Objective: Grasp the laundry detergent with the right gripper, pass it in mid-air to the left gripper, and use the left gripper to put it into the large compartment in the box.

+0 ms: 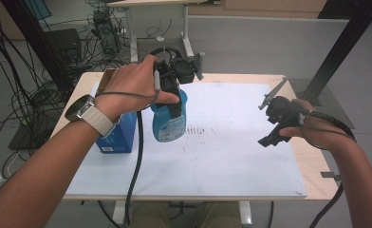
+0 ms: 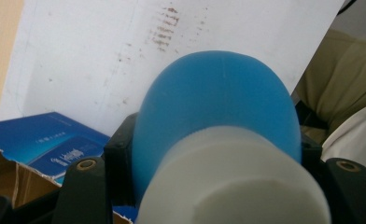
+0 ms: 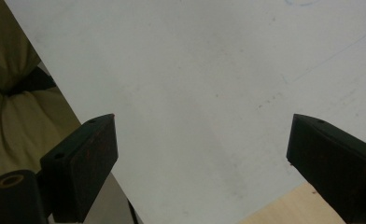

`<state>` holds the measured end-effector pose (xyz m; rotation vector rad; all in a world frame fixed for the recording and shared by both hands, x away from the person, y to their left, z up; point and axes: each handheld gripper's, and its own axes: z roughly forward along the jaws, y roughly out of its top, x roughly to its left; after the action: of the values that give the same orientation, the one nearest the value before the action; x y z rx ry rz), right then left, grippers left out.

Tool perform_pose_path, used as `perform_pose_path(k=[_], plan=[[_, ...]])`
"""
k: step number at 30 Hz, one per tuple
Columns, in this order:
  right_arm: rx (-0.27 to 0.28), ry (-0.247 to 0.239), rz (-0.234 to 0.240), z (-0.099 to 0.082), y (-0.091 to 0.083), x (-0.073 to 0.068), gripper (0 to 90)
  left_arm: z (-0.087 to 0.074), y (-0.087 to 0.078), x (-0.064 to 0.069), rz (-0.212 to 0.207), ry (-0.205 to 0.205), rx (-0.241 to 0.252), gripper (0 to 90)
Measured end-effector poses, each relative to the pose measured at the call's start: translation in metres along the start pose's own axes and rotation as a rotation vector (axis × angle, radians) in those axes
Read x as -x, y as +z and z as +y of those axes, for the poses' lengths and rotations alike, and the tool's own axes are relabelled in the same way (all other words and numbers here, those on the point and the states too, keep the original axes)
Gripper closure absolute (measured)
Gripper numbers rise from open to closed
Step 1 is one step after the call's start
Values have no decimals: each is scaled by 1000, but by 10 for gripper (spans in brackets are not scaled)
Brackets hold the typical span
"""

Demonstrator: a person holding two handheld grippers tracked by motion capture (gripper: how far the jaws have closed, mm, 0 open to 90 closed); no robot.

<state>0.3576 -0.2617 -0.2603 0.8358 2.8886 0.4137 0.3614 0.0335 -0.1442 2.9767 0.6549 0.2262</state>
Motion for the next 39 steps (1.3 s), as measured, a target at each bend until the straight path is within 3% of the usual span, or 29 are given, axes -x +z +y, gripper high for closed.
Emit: perform_pose_path(k=[5, 16, 23, 39], plan=[[-8, 3, 8, -5, 3, 2, 85, 1, -8, -6, 11, -94, -4, 377], [-38, -4, -24, -6, 2, 8, 77, 2, -20, -10, 21, -195, -27, 377], [-39, -4, -24, -7, 3, 10, 84, 3, -34, -15, 32, -307, -21, 377], [-35, -23, -60, -9, -5, 16, 84, 2, -65, -36, 55, -512, -41, 377]])
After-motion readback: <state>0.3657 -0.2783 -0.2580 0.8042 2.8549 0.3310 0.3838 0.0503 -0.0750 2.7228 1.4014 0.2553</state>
